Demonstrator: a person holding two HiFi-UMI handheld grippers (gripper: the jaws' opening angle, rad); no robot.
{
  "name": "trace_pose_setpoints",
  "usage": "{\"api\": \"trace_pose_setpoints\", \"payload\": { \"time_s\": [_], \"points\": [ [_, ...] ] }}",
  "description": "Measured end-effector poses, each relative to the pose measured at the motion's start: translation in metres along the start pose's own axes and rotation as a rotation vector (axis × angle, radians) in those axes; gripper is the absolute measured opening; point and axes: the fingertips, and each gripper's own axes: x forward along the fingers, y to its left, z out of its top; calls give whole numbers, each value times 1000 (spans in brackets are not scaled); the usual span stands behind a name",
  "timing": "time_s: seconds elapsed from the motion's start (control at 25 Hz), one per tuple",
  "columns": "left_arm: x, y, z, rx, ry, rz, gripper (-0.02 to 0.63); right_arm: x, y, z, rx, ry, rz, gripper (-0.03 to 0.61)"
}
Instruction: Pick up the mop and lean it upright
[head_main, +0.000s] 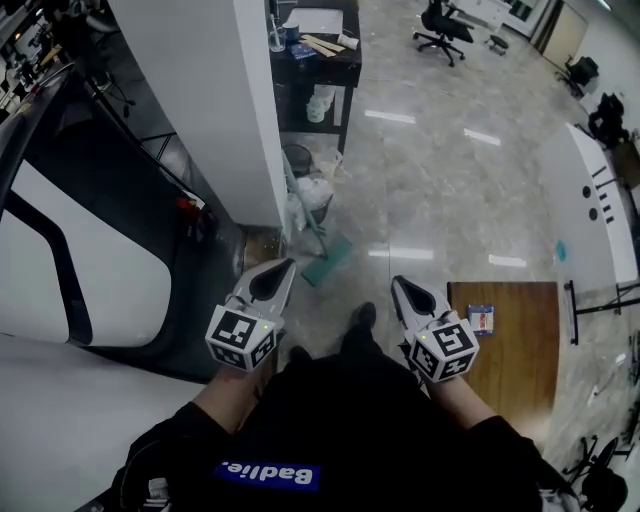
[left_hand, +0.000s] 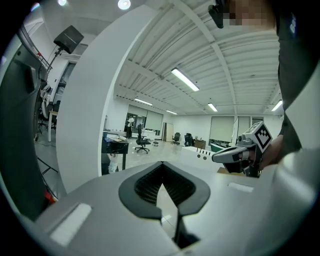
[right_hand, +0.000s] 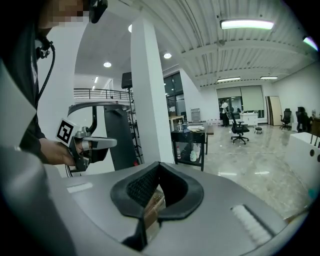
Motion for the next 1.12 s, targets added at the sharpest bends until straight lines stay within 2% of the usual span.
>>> {"api": "trace_pose_setpoints", "payload": {
  "time_s": [0.16,0.32,0.6,0.88,1.12],
  "points": [
    [-17,-24,3,25,-23,-31,20,-17,14,-5,-10,-5,3,5],
    [-25,-58,22,67,-48,-44,20,-27,18,-4,-20,-28,36,5],
    [-18,-131,49,109,-75,-45,20,-66,-3,12,-12,-97,102,5],
    [0,-204,60,109,-74,-54,20,-113,-21,11,37,-155,179,5],
    [7,-230,53,90,-58,-32,20,-124,-21,0,49,-141,241,3]
  ]
}}
